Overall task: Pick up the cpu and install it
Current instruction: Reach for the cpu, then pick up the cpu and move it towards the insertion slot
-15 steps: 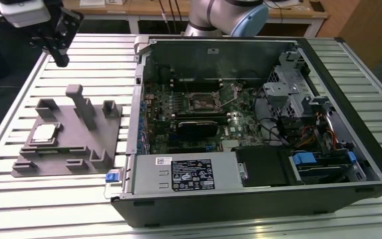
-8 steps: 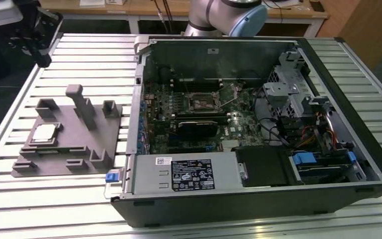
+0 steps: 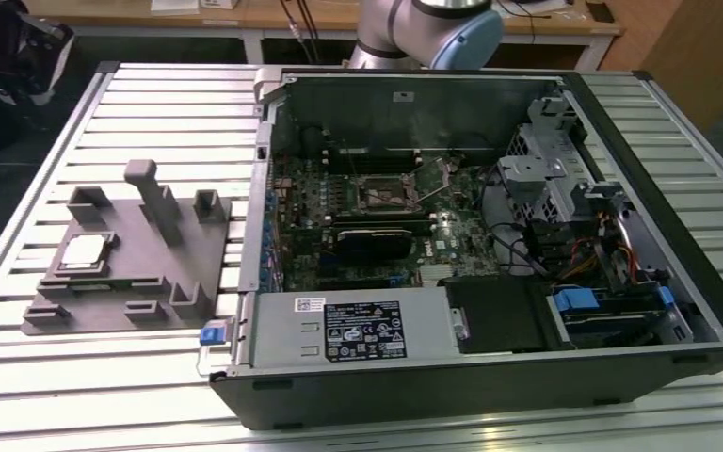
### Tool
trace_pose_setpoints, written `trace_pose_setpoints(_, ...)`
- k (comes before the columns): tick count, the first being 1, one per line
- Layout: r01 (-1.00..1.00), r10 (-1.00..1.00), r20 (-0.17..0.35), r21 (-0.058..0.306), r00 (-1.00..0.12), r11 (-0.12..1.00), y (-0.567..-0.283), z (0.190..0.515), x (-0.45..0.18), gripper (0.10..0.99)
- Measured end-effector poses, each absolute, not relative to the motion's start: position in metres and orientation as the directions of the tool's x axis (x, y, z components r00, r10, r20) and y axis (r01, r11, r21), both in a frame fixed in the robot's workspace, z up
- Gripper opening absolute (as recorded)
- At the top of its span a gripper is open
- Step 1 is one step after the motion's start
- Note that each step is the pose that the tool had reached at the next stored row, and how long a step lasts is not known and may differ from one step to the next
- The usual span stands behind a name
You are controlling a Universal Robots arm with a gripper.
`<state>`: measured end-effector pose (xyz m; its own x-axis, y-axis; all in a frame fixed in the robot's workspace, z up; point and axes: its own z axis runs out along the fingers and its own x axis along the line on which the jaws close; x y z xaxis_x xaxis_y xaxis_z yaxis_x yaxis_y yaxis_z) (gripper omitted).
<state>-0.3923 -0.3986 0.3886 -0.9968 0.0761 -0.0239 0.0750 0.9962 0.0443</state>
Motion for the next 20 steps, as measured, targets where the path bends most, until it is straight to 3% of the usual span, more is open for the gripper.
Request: trace_pose_setpoints(20,0.075,0.076,-0.015,0.044,-0.997,0.996,-0.398,0.384,-0.467,0.106)
